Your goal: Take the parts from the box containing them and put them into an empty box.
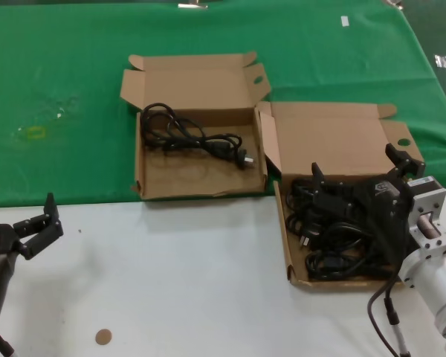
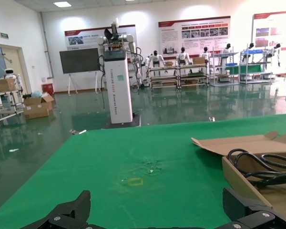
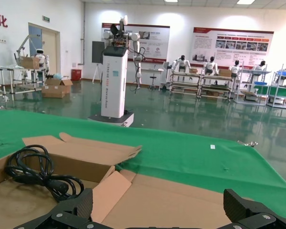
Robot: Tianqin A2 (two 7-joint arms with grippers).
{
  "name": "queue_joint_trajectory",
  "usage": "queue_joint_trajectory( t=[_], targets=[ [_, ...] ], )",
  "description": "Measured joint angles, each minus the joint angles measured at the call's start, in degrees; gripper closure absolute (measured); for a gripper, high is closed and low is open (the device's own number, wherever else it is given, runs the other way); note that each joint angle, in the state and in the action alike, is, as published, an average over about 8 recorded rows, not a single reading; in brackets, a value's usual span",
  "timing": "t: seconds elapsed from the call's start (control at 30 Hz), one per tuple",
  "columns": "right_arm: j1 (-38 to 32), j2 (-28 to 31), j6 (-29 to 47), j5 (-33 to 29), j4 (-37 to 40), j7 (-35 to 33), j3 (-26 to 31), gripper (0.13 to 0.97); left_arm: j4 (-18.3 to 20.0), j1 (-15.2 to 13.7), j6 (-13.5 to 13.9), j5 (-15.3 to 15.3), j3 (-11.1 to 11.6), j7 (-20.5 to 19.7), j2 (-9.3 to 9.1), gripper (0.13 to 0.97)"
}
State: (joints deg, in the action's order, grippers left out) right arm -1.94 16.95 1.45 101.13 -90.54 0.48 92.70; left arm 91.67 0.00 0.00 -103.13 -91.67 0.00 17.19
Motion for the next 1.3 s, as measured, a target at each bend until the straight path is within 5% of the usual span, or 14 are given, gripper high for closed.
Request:
queue_joint_trajectory(
  t=[1.3],
  targets=[
    [0.0,0.0,0.0,0.0,0.0,0.0,0.0,0.129,0.0,0.0,0.0,0.0,0.0,0.0,0.0,0.132]
  ],
)
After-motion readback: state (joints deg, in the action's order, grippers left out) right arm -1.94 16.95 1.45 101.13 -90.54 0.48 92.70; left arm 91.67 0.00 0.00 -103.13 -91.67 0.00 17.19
